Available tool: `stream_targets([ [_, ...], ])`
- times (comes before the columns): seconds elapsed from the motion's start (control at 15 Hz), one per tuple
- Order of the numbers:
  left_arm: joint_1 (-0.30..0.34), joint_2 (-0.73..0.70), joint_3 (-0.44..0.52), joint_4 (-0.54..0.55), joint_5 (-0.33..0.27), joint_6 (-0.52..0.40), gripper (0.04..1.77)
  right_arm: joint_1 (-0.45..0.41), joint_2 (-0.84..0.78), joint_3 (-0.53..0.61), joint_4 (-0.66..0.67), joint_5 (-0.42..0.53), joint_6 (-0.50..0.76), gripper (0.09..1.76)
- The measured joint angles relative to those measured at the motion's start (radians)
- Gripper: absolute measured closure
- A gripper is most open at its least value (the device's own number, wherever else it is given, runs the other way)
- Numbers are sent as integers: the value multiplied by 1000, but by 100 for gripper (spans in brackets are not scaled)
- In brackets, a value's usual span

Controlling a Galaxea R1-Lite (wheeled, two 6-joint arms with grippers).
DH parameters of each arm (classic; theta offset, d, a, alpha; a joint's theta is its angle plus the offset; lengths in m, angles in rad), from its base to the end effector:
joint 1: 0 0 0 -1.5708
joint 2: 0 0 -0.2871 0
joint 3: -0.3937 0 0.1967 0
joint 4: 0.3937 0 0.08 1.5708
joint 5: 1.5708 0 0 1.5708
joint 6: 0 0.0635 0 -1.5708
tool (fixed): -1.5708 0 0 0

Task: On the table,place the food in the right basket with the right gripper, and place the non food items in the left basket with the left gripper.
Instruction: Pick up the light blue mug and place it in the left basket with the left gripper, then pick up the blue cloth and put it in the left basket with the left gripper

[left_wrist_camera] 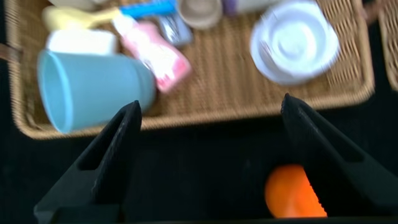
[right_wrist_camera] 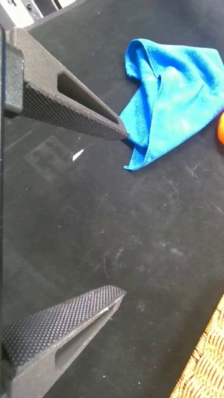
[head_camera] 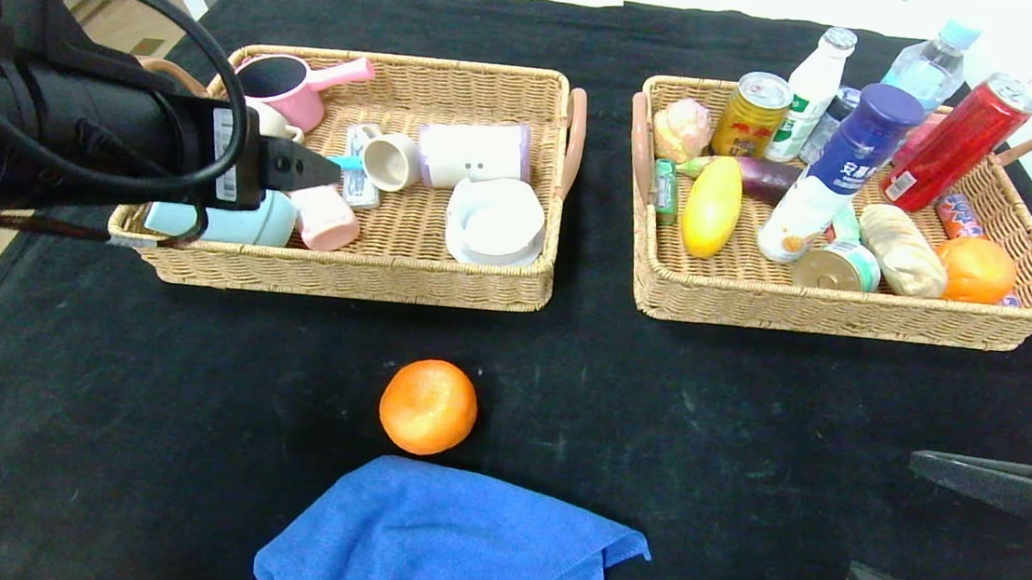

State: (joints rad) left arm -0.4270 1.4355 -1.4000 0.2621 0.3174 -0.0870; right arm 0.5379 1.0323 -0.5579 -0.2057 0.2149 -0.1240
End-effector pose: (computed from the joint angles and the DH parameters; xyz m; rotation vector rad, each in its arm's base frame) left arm 0.2627 -0.0978 0.3123 0.0219 0.2817 -0.0966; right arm 0.1526 0.1068 0.1929 -0.1616 0.2249 0.7644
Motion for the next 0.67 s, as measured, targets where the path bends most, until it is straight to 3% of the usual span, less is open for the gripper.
stream_targets([
  [0.27, -104, -47, 136, 46, -4, -6, 14, 0, 0, 1, 0, 0, -1, 14],
  [0.67, -190, -93, 318, 47, -39, -10, 12, 0, 10, 5, -1, -1, -1, 14],
])
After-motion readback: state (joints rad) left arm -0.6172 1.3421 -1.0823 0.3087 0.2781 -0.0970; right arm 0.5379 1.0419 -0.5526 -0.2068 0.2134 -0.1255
